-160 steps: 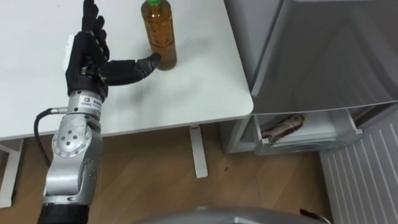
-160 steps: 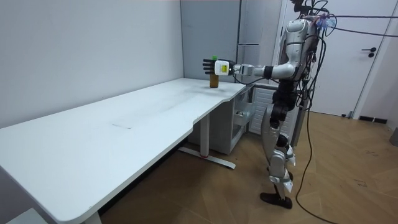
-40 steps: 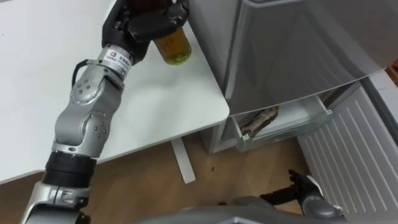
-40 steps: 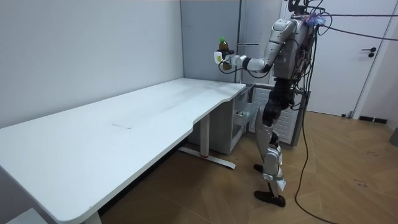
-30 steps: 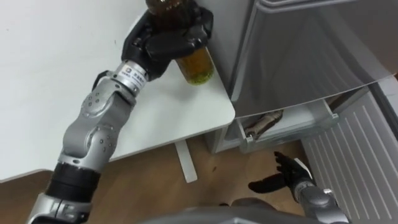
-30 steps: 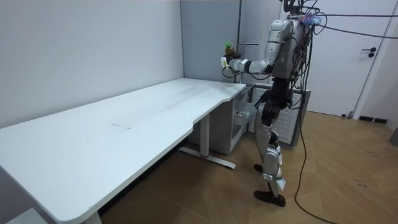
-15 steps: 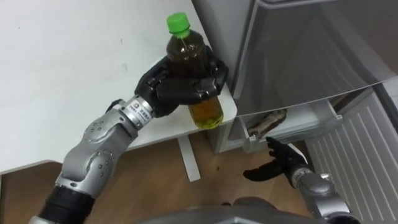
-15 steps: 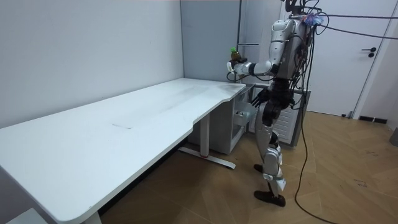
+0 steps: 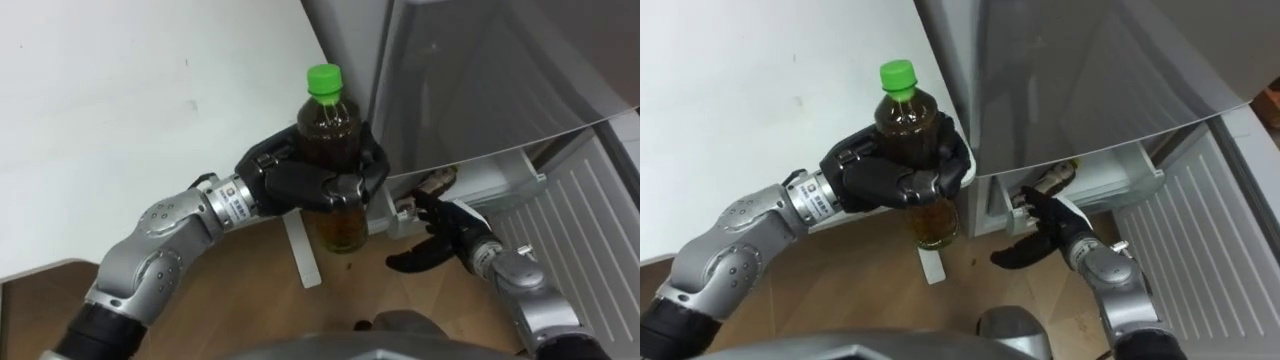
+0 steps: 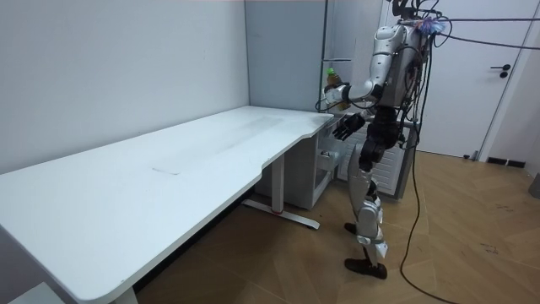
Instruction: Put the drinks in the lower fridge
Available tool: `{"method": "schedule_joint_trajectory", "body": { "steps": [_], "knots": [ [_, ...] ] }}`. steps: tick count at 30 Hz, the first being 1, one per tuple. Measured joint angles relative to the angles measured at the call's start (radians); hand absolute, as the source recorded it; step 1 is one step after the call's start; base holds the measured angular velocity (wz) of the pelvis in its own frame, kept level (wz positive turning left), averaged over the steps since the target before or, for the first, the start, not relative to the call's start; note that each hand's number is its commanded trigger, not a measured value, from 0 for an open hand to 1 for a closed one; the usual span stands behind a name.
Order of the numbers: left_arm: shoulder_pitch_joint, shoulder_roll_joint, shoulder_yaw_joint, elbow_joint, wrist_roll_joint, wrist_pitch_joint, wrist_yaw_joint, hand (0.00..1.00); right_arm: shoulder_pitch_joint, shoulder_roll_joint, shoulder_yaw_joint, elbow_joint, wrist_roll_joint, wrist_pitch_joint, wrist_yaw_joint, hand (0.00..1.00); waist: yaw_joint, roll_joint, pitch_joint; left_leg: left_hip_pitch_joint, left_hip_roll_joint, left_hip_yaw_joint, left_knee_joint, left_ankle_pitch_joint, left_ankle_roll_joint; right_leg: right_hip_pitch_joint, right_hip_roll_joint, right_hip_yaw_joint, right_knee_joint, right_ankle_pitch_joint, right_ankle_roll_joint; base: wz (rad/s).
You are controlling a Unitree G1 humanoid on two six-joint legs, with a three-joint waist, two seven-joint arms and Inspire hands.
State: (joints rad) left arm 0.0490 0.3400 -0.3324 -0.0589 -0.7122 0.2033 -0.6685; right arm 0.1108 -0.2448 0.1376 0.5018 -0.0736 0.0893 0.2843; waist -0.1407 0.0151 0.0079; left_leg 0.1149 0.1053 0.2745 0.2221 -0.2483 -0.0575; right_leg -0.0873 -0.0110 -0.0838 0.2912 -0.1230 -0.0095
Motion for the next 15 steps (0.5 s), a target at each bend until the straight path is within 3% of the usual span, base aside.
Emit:
{"method": "schedule_joint_trajectory", "body": {
  "steps": [2,6,15],
  "knots": [
    [0.000,0.000,-0.027,0.000,-0.005,0.000,-0.013,1.00,0.000,0.000,0.010,-0.005,0.010,0.000,-0.002,0.00,-0.002,-0.006,0.0024,0.000,-0.001,0.000,0.000,0.000,0.000,-0.003,-0.003,0.000,0.002,-0.002,0.000,0.00],
    [0.000,-0.006,-0.060,0.001,-0.005,0.004,-0.030,1.00,-0.002,0.000,0.027,-0.007,0.012,0.000,-0.008,0.00,-0.005,-0.021,-0.0002,-0.002,-0.006,0.002,-0.001,0.000,0.000,-0.012,-0.004,0.004,0.005,-0.005,0.001,-0.02],
    [-0.001,-0.009,-0.059,0.002,0.022,0.000,-0.039,1.00,0.014,-0.003,0.027,-0.023,0.008,-0.001,0.076,0.00,-0.041,-0.035,-0.0001,0.000,-0.014,0.005,0.002,0.001,0.002,-0.010,-0.004,0.029,0.002,-0.001,0.010,-0.04]
  ]
}}
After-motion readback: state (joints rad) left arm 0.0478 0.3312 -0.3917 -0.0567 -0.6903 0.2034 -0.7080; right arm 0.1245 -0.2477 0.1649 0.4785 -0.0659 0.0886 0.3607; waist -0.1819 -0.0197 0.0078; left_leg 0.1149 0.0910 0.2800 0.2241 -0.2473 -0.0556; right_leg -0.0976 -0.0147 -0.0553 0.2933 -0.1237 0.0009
